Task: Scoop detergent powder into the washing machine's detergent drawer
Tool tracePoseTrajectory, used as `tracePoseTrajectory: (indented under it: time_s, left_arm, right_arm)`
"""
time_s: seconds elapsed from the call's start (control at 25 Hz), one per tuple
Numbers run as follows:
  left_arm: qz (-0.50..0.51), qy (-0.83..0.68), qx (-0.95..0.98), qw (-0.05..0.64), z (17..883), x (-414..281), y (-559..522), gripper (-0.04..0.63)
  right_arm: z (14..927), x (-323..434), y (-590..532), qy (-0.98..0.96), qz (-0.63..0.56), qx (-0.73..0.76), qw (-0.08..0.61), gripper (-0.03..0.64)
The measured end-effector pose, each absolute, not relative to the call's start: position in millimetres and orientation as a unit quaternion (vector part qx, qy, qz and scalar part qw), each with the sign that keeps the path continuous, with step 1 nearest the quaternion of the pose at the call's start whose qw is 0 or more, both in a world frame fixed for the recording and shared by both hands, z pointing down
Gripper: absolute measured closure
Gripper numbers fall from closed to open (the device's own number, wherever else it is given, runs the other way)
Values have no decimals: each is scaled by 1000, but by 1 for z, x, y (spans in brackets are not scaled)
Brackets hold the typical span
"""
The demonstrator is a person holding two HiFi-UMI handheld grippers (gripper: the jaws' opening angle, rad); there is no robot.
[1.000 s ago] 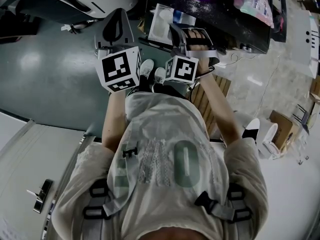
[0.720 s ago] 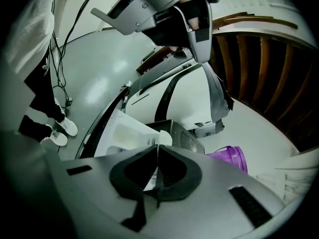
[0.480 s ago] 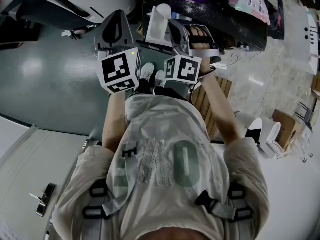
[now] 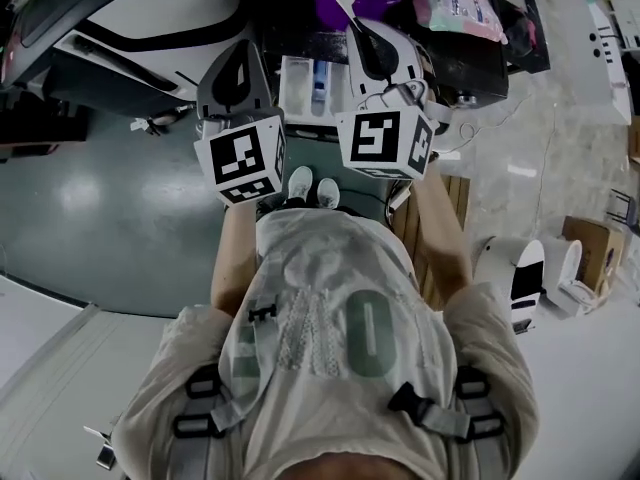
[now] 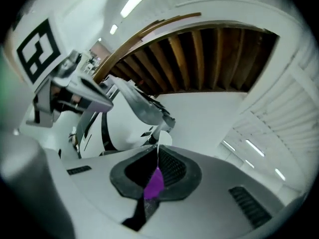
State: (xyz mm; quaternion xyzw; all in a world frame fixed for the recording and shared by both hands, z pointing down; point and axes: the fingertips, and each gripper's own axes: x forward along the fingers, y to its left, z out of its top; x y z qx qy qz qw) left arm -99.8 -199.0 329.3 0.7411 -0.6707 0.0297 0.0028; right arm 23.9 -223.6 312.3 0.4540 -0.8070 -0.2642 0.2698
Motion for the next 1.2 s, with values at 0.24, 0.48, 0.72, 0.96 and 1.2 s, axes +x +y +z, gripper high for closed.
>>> tracePoseTrajectory:
  time_s: [0.24,0.48,0.72,0.96,1.2]
  left_arm:
    - [22,-636,771,-18,301,-67,-209,575]
    - [19,-606,794,-25,275,-42,-214,575]
    - [2,-595,802,-48,262,-30,-213,575]
    - [15,-601,798,-44,276,-35,-213,575]
    - [16,-603,797,-41,279,-35,-212,575]
  right_arm:
    - [269,85,-230,-811,-130,551,146,606]
    - [270,133,-226,-787,-63,606,98,606]
    - [300,149,-216,-780,-7,620,89,606]
    - [323,152,-202,-777,21,622,98,606]
    - [324,152,-201,-776,15,623,101,606]
